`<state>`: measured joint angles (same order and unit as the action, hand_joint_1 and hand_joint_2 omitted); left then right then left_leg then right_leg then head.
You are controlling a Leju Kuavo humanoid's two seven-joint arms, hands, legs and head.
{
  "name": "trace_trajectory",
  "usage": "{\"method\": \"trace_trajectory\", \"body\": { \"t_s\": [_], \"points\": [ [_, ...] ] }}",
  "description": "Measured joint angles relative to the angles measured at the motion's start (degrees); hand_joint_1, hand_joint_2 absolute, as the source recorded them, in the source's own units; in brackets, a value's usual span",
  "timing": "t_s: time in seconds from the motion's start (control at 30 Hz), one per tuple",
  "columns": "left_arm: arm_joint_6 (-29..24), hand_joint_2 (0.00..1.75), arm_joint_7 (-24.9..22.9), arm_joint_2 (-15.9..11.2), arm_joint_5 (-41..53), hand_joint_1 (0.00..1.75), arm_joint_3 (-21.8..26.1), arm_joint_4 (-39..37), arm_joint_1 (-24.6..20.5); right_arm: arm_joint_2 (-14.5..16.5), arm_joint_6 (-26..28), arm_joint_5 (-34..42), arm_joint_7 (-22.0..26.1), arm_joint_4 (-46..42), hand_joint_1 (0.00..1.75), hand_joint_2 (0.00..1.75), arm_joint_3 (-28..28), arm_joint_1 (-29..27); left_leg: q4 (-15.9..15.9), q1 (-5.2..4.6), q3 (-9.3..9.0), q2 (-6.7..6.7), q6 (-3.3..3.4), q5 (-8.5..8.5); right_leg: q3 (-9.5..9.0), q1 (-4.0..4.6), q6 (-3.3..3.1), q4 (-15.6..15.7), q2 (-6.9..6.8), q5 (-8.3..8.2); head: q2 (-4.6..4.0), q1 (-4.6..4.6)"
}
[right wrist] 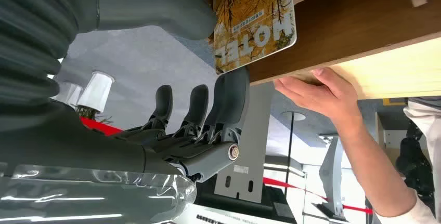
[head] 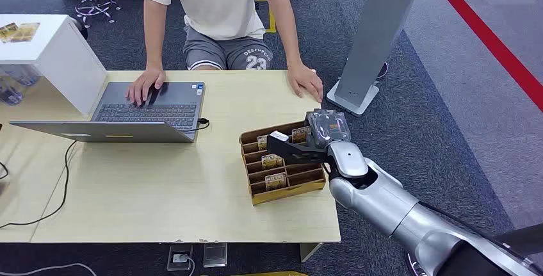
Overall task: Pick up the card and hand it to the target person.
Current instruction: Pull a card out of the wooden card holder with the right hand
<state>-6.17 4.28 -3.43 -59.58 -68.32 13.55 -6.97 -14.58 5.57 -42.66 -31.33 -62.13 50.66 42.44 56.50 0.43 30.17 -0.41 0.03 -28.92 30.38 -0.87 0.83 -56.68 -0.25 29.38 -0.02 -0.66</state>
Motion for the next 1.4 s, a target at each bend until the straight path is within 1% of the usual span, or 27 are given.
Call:
{"method": "trace_trajectory", "body": {
  "t_s": [0.13, 0.33, 0.77, 0.9, 1.03, 1.2, 1.4],
  "points": [
    [0.01, 0.00, 0.00, 0.00, 0.00, 0.00, 0.00, 0.00, 0.00, 0.00, 0.00, 0.01, 0.03, 0.23, 1.01, 1.75, 0.08, 0.01, 0.00, 0.00, 0.00, 0.00, 0.00, 0.00, 0.00, 0.00, -0.01, 0.00, 0.00, -0.01, 0.00, 0.00],
    [0.00, 0.00, 0.00, 0.00, 0.00, 0.00, 0.00, 0.00, 0.00, 0.03, 0.01, 0.06, 0.03, 0.40, 1.13, 1.75, 0.17, 0.03, 0.00, 0.00, 0.00, 0.00, 0.00, 0.00, 0.00, 0.00, -0.02, 0.00, 0.00, -0.02, 0.01, 0.02],
    [-0.36, 0.00, 0.00, 0.00, -0.19, 0.00, 0.00, 0.00, 0.07, 1.12, 0.09, 0.53, 0.47, -0.20, 0.84, 1.75, 1.22, -0.06, 0.00, 0.00, 0.00, 0.00, 0.00, 0.00, 0.01, 0.00, -0.02, -0.01, 0.00, -0.02, 0.00, 0.01],
    [-0.36, 0.00, 0.00, 0.00, -0.21, 0.00, 0.00, 0.00, 0.08, 1.42, 0.10, 0.55, 0.47, -0.25, 0.84, 1.75, 1.62, -0.12, 0.00, 0.00, 0.00, 0.00, 0.00, 0.00, 0.01, 0.00, -0.02, -0.01, 0.00, -0.02, 0.00, 0.00],
    [-0.36, 0.00, 0.00, 0.00, -0.25, 0.00, 0.00, 0.00, 0.10, 1.78, 0.26, 0.56, 0.55, -0.24, 0.96, 1.75, 1.84, -0.48, 0.00, 0.00, 0.01, 0.00, 0.00, 0.00, 0.01, 0.00, -0.02, -0.01, 0.00, -0.02, 0.00, 0.01],
    [-0.36, 0.00, 0.00, 0.00, -0.26, 0.00, 0.00, 0.00, 0.17, 2.02, 0.45, 0.56, 0.64, -0.23, 1.17, 1.75, 1.87, -0.66, 0.00, 0.00, 0.01, 0.00, 0.00, 0.00, 0.01, 0.00, -0.02, -0.01, 0.00, -0.02, 0.00, 0.01],
    [-0.14, 0.00, 0.00, 0.00, -0.24, 0.00, 0.00, 0.00, 0.20, 2.12, 0.50, 0.55, 0.64, -0.23, 1.28, 1.75, 1.86, -0.66, 0.00, 0.00, 0.01, 0.00, 0.00, 0.00, 0.01, 0.00, -0.02, -0.01, 0.00, -0.02, 0.00, 0.01]
  ]
}}
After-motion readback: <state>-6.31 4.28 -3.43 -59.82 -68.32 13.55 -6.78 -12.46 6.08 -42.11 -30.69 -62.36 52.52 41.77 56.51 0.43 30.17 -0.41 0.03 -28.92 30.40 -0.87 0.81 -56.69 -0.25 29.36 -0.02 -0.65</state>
